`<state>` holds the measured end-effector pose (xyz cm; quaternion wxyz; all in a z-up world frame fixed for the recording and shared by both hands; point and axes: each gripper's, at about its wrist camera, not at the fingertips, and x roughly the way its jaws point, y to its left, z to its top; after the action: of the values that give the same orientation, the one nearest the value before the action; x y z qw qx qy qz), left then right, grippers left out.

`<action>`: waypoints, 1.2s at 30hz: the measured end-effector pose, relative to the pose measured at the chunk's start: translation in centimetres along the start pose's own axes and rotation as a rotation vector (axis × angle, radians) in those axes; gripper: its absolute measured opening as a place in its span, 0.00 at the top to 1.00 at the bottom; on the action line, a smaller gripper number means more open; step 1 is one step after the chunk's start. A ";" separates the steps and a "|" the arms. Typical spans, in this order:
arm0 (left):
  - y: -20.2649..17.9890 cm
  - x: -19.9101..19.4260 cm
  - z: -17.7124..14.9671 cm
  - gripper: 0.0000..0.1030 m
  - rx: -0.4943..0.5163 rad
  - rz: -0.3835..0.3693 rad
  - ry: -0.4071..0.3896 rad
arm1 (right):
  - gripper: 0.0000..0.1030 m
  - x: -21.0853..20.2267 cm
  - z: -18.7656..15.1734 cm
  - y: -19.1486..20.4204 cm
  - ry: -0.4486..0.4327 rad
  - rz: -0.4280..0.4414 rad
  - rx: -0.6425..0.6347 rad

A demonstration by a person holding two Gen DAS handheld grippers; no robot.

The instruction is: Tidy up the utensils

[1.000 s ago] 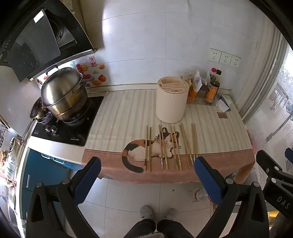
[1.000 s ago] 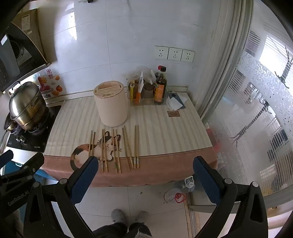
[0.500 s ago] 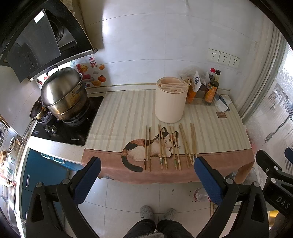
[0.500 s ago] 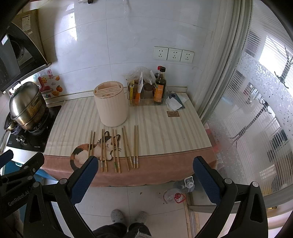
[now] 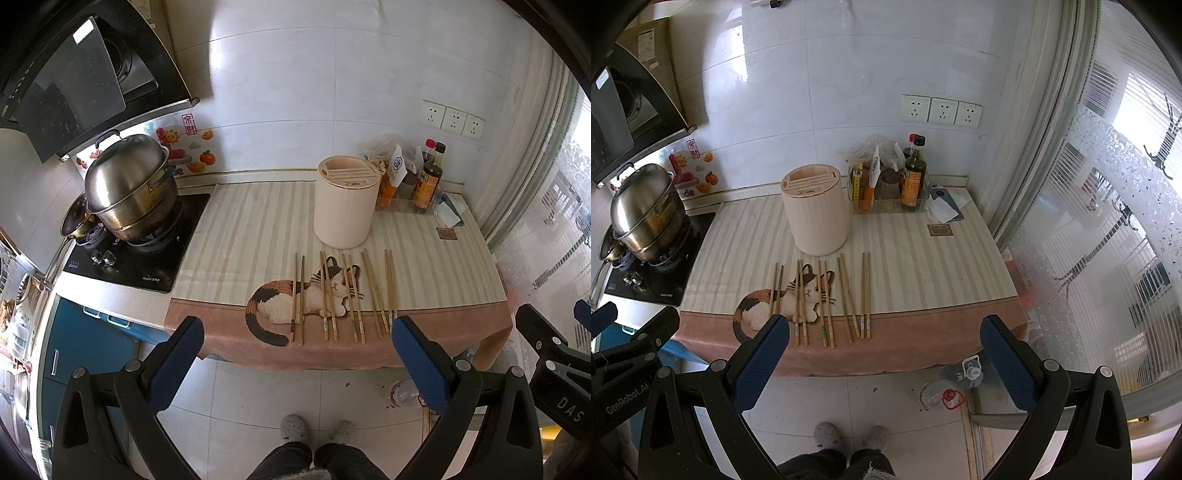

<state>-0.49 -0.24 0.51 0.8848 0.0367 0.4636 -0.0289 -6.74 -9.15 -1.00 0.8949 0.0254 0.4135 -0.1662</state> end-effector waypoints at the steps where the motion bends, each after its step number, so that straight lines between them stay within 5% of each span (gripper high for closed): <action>1: 0.0 0.0 0.0 0.00 -0.001 0.001 -0.002 | 0.00 0.0 0.0 0.0 0.000 0.001 0.001; 36: 1.3 -0.1 0.1 0.00 -0.009 0.003 -0.008 | 0.00 -0.6 0.2 0.1 -0.005 0.004 0.000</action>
<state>-0.37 1.01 0.64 0.8869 0.0336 0.4600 -0.0255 -6.89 -8.88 -0.41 0.8962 0.0259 0.4112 -0.1646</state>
